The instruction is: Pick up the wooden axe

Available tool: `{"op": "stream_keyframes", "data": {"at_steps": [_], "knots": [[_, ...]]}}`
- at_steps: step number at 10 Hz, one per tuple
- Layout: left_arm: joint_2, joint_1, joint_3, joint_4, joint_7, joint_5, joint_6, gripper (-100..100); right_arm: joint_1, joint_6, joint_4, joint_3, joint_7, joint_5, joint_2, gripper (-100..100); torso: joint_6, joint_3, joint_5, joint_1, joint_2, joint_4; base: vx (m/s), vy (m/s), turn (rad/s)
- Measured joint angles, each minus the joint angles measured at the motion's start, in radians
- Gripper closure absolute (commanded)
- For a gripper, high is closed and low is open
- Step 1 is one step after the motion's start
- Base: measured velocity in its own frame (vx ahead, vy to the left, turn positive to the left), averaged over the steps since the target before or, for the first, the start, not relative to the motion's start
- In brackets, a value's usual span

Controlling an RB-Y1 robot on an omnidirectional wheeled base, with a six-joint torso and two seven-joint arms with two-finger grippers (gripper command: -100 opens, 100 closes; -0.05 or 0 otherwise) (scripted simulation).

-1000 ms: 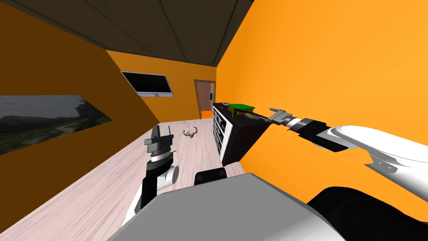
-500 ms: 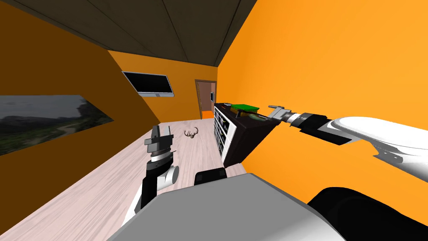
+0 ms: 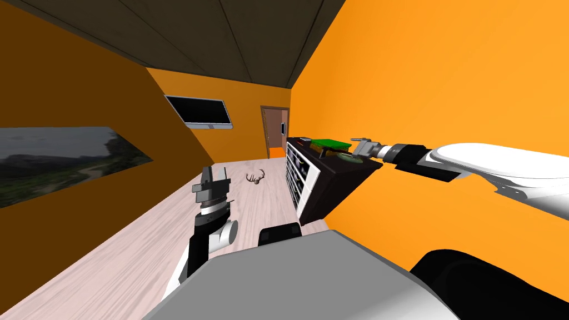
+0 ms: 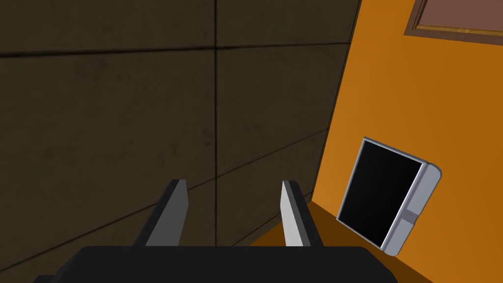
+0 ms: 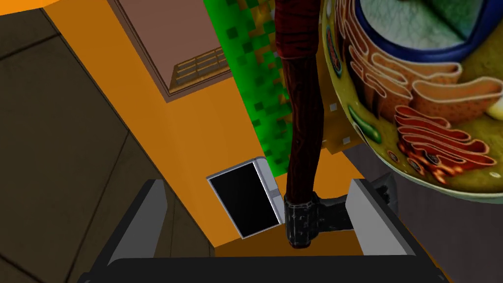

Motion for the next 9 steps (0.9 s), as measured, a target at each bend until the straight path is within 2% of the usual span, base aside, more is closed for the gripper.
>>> {"op": "stream_keyframes", "data": {"at_steps": [3,4,5,6,9], "knots": [[0.0,0.0,0.0,0.0,0.0,0.0,0.0,0,0.05,-0.018,0.018,0.0,0.03,0.032,-0.062,-100,0.0,0.0,-0.001,-0.003,0.0,0.0,0.053,0.025,0.008],[0.0,0.0,0.0,0.0,0.0,0.0,0.0,0,0.052,-0.022,0.019,0.0,0.033,0.033,-0.063,0,0.0,0.001,-0.001,-0.004,0.002,0.001,0.006,0.002,0.001],[0.0,0.0,0.0,0.0,0.0,0.0,0.0,0,0.052,-0.021,0.019,0.0,0.032,0.033,-0.063,-100,0.001,0.002,-0.001,-0.005,0.004,0.001,0.0,0.0,0.0],[0.0,0.0,0.0,0.0,0.0,0.0,0.0,0,0.052,-0.021,0.019,0.0,0.032,0.033,-0.063,100,0.001,0.003,-0.001,-0.005,0.005,0.001,0.0,0.0,0.0],[0.0,0.0,0.0,0.0,0.0,0.0,0.0,0,0.052,-0.021,0.019,0.0,0.032,0.033,-0.063,100,0.001,0.003,-0.002,-0.005,0.005,0.001,0.0,0.0,0.0]]}}
